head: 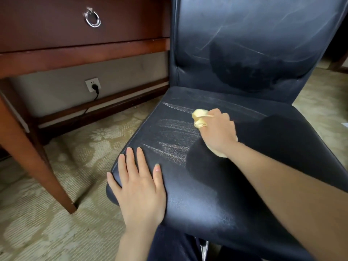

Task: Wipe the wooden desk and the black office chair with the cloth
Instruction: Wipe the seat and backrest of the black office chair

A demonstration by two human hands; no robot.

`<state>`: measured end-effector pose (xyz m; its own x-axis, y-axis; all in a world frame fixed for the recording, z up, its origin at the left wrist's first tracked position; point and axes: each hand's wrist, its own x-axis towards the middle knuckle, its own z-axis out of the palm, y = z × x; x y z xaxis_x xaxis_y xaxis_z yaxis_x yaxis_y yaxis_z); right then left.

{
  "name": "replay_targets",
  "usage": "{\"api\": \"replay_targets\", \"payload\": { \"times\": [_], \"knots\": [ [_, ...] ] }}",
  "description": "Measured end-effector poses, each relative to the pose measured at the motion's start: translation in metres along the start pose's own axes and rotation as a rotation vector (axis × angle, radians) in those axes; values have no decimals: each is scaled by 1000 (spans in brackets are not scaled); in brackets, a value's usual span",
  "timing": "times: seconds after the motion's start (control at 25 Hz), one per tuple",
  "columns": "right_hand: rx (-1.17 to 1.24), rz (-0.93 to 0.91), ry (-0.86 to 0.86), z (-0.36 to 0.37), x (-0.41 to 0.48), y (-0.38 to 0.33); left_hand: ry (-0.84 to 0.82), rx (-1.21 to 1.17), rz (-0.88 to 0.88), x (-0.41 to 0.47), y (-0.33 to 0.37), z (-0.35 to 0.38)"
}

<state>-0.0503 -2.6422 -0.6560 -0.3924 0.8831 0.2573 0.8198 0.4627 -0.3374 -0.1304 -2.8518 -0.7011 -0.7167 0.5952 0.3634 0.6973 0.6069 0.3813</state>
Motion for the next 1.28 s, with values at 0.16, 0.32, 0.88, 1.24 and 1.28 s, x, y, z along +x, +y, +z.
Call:
{"api": "replay_targets", "payload": {
  "times": [0.16, 0.32, 0.88, 1.24, 1.28],
  "knots": [
    [38, -383, -7, 8, -53, -64, 0, -7, 0, 1, -3, 1],
    [57, -530, -22, -7, -114, -66, -19, -26, 18, 2, -7, -1],
    [46, -305, 35, -49, -117, 47, -149, -412, -49, 6, -55, -13],
    [-97, -183, 14, 5, -5, -25, -106, -615, -83, 3, -57, -10],
    [-98, -189, 9, 10, 1, -37, -110, -603, -78, 3, -57, -10]
  ]
}}
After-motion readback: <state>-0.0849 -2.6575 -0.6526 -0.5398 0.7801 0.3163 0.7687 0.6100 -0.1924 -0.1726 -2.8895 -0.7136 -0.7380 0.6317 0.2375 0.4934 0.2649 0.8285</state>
